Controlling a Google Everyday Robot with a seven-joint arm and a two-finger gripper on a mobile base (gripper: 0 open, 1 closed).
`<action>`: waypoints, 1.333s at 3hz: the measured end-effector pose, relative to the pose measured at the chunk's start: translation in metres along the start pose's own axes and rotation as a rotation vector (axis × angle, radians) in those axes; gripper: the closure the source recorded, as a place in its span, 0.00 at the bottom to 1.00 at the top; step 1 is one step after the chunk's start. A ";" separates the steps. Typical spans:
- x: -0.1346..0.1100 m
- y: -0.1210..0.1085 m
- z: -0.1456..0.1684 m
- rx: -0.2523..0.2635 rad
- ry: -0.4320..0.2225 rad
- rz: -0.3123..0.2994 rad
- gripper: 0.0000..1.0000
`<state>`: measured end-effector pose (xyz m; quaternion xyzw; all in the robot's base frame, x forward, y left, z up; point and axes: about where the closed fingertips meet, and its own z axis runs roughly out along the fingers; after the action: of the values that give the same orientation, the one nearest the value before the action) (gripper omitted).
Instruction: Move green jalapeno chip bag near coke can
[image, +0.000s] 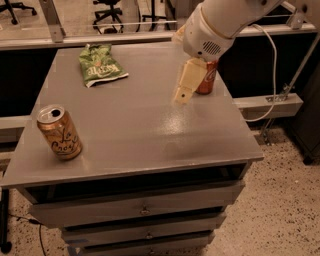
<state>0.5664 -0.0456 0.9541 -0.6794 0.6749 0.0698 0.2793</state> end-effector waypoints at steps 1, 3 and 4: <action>-0.018 -0.020 0.025 0.024 -0.050 -0.002 0.00; -0.088 -0.109 0.142 0.062 -0.199 0.059 0.00; -0.106 -0.144 0.195 0.059 -0.270 0.139 0.00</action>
Offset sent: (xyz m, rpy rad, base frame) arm 0.1591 0.1611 -0.0442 0.2514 -0.0756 -0.0113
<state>0.7507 0.1302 0.8831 -0.6068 0.6786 0.1599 0.3819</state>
